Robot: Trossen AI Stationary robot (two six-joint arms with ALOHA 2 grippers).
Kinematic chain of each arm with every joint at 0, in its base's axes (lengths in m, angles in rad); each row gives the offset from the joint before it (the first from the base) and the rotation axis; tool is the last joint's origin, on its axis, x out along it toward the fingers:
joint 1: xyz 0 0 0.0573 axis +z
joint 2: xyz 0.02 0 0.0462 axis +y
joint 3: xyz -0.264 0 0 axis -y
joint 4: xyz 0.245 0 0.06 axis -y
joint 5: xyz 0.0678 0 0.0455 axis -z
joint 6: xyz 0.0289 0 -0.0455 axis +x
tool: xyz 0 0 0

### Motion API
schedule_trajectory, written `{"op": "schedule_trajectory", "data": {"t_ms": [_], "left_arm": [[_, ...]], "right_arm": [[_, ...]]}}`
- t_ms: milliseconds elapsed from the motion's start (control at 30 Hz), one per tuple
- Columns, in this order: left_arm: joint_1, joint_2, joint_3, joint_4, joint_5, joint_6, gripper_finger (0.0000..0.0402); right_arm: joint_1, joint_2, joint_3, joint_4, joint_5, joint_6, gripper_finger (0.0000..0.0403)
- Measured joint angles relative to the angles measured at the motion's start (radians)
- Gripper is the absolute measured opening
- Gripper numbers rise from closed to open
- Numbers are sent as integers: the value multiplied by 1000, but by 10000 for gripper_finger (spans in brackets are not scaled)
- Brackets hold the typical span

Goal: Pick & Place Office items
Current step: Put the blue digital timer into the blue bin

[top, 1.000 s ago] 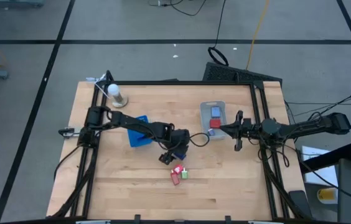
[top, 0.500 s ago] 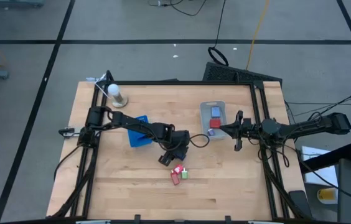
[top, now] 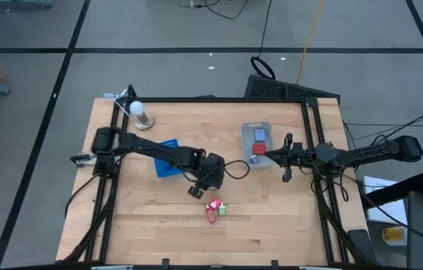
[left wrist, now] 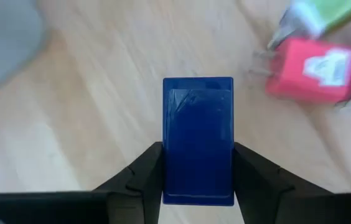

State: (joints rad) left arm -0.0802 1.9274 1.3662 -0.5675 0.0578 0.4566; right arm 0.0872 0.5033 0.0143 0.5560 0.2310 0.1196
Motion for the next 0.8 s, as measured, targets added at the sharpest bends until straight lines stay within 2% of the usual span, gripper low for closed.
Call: {"op": "schedule_trajectory", "data": {"t_ms": [167, 300, 567, 800], "left_arm": [[-20, -137, -2, -12, -10, -33, 153], [-45, -269, -65, 61, -8, -37, 153], [-53, -585, -368, 355, -37, -170, 153], [-67, -817, -619, 577, -231, -290, 153]], "right_arm": [[0, 3, 0, 0, 0, 16, 4], [0, 4, 0, 2, 0, 19, 4], [0, 4, 0, -10, -1, 26, 4], [0, 8, 0, -7, 0, 25, 4]]}}
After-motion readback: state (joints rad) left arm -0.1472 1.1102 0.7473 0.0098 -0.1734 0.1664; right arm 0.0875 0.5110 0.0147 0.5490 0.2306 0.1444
